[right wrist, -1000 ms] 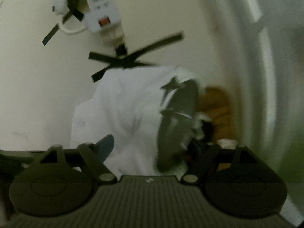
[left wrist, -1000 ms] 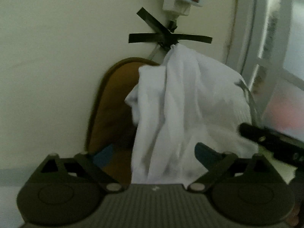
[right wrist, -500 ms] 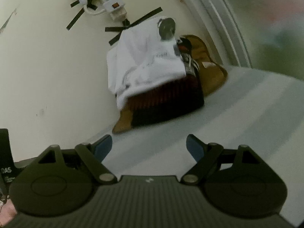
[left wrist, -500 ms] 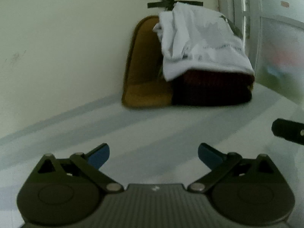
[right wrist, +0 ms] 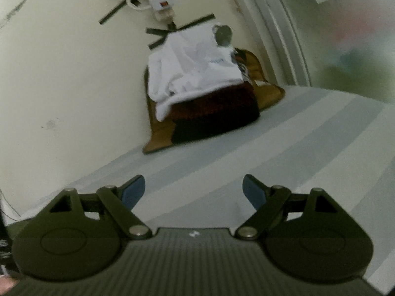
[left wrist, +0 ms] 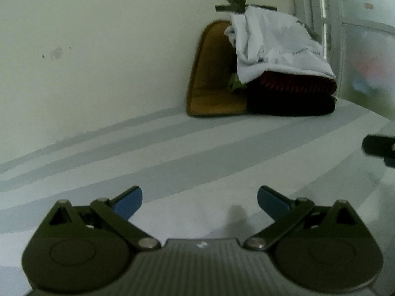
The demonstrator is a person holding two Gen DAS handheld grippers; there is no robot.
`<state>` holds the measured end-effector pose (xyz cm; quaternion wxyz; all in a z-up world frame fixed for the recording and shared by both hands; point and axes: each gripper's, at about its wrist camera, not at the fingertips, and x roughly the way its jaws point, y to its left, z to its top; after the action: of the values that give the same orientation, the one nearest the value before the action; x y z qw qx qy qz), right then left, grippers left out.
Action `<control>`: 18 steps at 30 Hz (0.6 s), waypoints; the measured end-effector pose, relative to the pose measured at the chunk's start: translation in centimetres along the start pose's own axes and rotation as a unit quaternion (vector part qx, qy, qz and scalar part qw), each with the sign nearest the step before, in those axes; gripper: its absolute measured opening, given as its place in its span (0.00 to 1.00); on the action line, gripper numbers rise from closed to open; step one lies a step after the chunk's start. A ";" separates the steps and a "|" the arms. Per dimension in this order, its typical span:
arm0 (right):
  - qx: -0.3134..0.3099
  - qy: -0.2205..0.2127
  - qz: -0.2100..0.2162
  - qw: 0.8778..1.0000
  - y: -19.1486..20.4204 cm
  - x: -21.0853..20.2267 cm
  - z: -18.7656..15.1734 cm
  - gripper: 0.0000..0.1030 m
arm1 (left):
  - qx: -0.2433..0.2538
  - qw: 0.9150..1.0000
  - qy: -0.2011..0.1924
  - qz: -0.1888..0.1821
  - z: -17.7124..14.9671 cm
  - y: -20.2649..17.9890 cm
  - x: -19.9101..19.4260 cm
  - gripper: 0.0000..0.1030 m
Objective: Fold small clothes
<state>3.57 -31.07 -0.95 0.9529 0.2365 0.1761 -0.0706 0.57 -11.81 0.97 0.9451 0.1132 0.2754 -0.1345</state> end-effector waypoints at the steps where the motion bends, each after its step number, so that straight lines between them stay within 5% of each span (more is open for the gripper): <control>1: 0.001 0.006 -0.004 1.000 0.0 0.2 -0.2 0.86 | 0.006 1.000 -0.003 0.000 -0.1 -0.1 -0.1 1.00; 18: -0.039 0.008 -0.041 0.998 2.0 0.5 -2.9 0.94 | 0.047 0.998 -0.027 -0.007 -0.7 -0.8 -1.3 1.00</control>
<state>3.63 -27.94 -2.69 0.9562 0.1928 0.1961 -0.1007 -1.05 -12.10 0.98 0.9450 0.1522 0.2434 -0.1567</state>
